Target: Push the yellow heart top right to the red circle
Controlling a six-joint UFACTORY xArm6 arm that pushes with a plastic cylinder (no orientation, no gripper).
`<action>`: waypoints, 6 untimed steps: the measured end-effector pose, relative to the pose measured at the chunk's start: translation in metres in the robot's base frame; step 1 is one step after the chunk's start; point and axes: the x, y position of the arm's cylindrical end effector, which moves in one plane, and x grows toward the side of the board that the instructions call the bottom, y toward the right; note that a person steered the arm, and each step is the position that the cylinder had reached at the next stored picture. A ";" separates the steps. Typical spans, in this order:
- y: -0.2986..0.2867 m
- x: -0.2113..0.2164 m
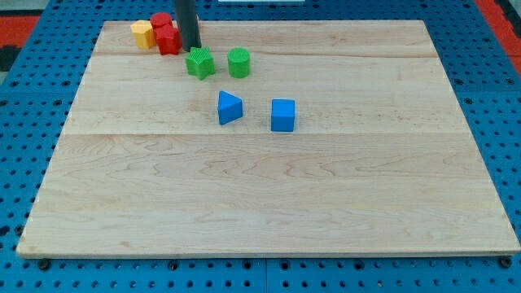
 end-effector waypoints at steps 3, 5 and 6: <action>0.010 -0.067; -0.011 -0.066; -0.008 -0.053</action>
